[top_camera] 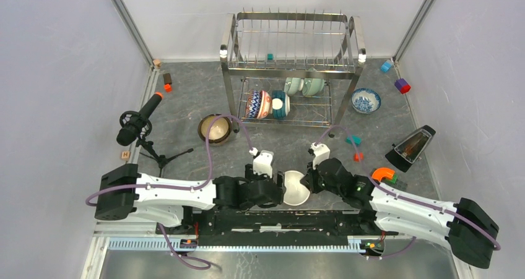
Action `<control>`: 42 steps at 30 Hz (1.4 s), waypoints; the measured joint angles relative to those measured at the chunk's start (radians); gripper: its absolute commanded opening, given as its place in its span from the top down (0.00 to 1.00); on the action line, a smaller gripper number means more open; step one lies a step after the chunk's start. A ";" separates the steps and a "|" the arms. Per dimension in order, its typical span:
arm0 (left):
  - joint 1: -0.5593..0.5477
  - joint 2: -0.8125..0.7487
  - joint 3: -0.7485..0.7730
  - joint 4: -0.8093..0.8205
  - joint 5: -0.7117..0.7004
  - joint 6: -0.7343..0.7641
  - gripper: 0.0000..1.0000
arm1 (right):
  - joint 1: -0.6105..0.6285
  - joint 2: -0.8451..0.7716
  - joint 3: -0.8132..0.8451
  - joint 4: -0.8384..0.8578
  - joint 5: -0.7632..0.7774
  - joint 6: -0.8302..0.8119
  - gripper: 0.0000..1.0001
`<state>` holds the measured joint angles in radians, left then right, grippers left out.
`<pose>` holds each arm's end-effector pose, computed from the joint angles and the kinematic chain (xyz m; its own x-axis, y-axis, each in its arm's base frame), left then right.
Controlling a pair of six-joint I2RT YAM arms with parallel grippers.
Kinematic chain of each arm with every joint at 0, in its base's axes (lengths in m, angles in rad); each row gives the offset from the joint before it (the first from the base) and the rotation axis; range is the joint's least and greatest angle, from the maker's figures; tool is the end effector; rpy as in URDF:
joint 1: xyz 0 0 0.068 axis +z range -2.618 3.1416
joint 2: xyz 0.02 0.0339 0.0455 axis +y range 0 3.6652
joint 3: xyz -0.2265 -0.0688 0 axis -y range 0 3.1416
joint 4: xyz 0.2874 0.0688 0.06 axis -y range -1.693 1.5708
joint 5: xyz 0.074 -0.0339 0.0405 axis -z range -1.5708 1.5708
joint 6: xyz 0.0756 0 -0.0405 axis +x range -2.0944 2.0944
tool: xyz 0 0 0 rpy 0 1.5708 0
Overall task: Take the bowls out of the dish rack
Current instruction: Pick up the bowl from the dish rack.
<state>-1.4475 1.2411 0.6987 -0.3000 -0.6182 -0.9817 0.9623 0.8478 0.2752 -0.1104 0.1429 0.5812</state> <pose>0.0821 -0.3063 0.1296 -0.6840 0.0098 -0.7295 0.3467 0.8842 -0.3132 0.1573 0.2069 0.0841 -0.7128 -0.0724 -0.6977 -0.4279 0.8330 0.3507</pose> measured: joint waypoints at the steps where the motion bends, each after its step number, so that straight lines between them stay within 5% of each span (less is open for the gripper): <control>1: 0.000 0.011 0.000 0.002 0.007 0.000 0.18 | 0.008 0.001 0.000 0.003 0.007 0.005 1.00; 7: 0.000 0.090 0.030 -0.003 0.026 0.000 0.37 | 0.046 0.016 0.000 0.010 0.051 0.035 1.00; 22: 0.000 0.205 0.100 -0.071 -0.002 -0.001 0.65 | 0.137 0.076 0.047 0.003 0.117 0.062 1.00; 24: 0.000 0.212 0.100 -0.077 -0.002 -0.001 0.74 | 0.148 0.083 0.055 0.003 0.125 0.062 1.00; 26: 0.000 0.213 0.100 -0.088 -0.005 -0.001 0.96 | 0.154 0.083 0.056 -0.003 0.130 0.062 1.00; 28: 0.006 0.213 0.100 -0.095 -0.018 -0.020 0.98 | 0.159 0.083 0.056 -0.005 0.132 0.072 0.98; 30: 0.018 0.209 0.100 -0.095 -0.036 -0.031 0.98 | 0.163 0.083 0.058 -0.003 0.138 0.084 0.87; 34: 0.015 0.170 0.090 -0.117 -0.056 -0.031 0.98 | 0.164 0.073 0.064 0.013 0.117 0.074 0.47; 42: -0.004 -0.013 0.010 -0.279 -0.116 -0.102 0.98 | 0.168 0.031 0.099 0.020 0.062 0.024 0.05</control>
<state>-1.4517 1.2282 0.7090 -0.5793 -0.7341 -1.0836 1.1305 0.8783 0.3744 -0.0902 0.2050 0.6048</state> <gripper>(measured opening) 0.079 0.853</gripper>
